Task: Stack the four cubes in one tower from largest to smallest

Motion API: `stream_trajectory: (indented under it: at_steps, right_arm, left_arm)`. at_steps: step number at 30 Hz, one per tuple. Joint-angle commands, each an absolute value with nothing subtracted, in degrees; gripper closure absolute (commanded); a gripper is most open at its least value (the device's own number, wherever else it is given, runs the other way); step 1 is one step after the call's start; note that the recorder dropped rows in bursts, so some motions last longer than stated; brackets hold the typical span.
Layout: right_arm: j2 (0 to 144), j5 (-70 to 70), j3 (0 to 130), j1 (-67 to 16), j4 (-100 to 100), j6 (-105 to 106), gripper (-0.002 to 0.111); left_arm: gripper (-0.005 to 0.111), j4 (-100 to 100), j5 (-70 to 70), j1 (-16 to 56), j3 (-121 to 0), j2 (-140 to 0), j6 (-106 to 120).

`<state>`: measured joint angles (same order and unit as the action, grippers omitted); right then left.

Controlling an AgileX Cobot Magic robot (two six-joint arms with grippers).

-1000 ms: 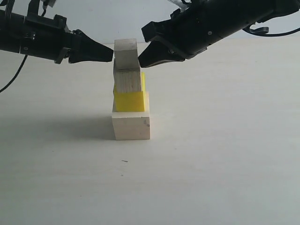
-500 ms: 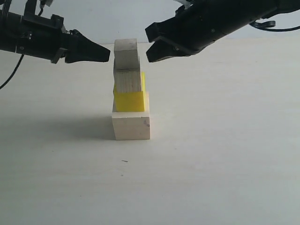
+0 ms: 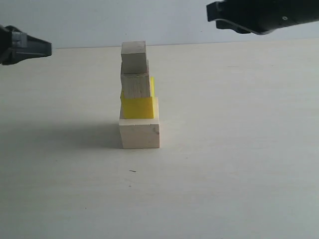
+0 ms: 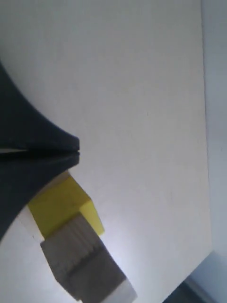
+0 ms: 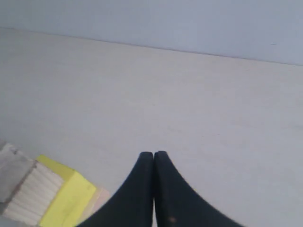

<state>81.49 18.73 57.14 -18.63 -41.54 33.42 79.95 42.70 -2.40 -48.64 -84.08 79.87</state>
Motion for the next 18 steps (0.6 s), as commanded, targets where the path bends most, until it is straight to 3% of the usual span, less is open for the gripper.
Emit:
stream_trajectory:
  at_steps: [1,18]
  right_arm:
    - [74.4,10.3,50.1,-17.8,-40.9,33.8,0.108]
    - [40.1,-0.7,31.0,-18.0,-40.9,36.7,0.108]
  left_arm:
    - [0.107,90.3,35.7,-3.9,-40.3,-76.5,85.8]
    - [0.107,95.4,16.3,-4.0,-24.4,-36.4,85.1]
